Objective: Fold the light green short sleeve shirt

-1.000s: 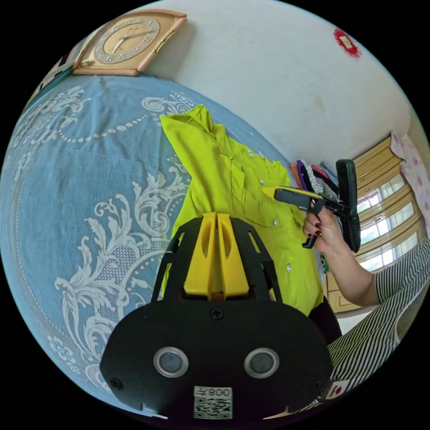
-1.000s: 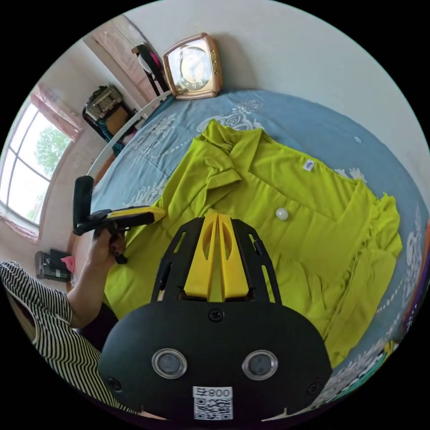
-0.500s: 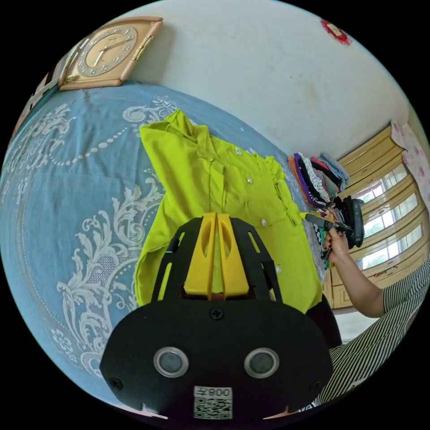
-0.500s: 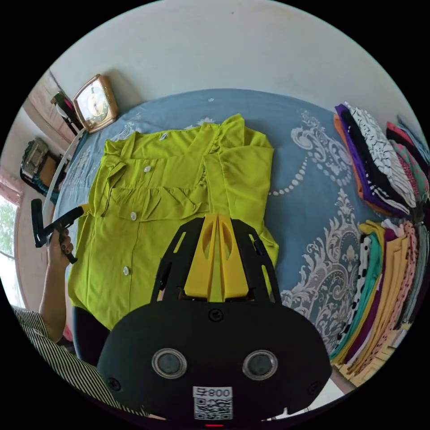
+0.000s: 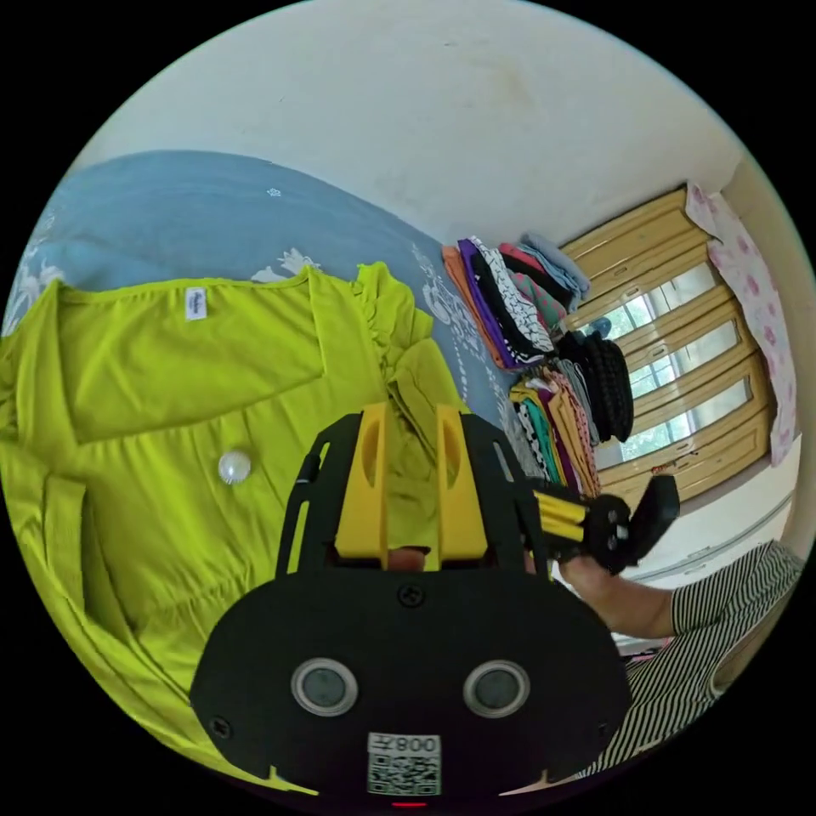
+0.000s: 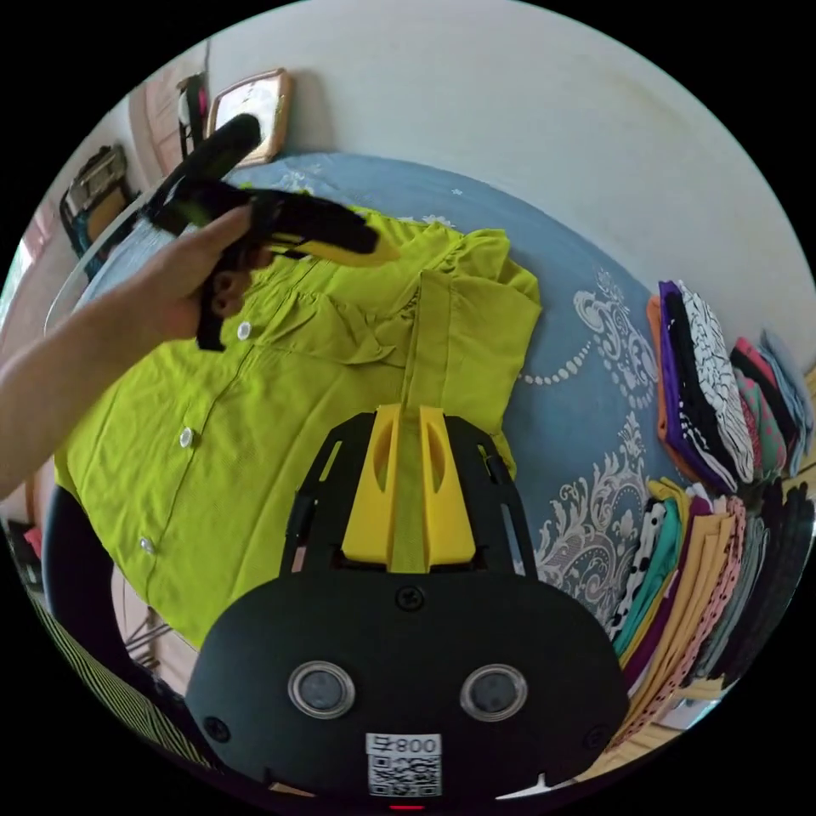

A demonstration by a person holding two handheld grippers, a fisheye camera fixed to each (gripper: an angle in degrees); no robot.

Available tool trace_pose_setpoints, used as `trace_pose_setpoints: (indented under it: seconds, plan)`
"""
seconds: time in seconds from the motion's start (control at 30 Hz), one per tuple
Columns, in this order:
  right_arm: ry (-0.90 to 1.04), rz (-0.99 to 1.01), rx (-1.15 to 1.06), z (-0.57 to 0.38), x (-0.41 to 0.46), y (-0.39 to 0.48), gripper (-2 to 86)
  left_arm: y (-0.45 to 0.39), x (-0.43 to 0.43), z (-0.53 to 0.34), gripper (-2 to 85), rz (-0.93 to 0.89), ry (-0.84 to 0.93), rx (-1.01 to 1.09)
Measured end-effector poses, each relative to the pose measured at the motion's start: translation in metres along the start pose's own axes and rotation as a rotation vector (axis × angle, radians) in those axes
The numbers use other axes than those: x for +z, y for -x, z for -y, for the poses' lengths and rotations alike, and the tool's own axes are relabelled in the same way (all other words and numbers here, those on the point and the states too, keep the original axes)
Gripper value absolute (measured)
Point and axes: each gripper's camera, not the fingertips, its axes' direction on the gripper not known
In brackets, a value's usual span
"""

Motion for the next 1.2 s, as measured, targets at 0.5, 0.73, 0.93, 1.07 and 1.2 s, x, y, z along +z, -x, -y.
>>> trace_pose_setpoints:
  seconds: [0.5, 0.73, 0.93, 1.07, 1.2]
  plan:
    - [-0.128, 0.173, 0.043, -0.051, -0.023, -0.035, 0.1, 0.039, 0.082, 0.030, 0.5, -0.021, 0.003, -0.006]
    - [-0.133, 0.259, 0.020, -0.053, -0.008, -0.035, 0.2, 0.064, 0.102, 0.032, 0.5, 0.034, 0.010, -0.032]
    - [-0.044, 0.252, 0.000, -0.055, 0.036, -0.027, 0.3, 0.090, 0.136, 0.029, 1.3, 0.111, 0.063, -0.064]
    - [-0.059, 0.290, 0.025, -0.059, 0.040, -0.044, 0.2, 0.095, 0.145, 0.025, 2.8, 0.098, -0.008, -0.052]
    - [-0.084, 0.357, 0.036, -0.069, 0.035, -0.058, 0.1, 0.078, 0.151, 0.022, 3.3, 0.173, -0.093, 0.018]
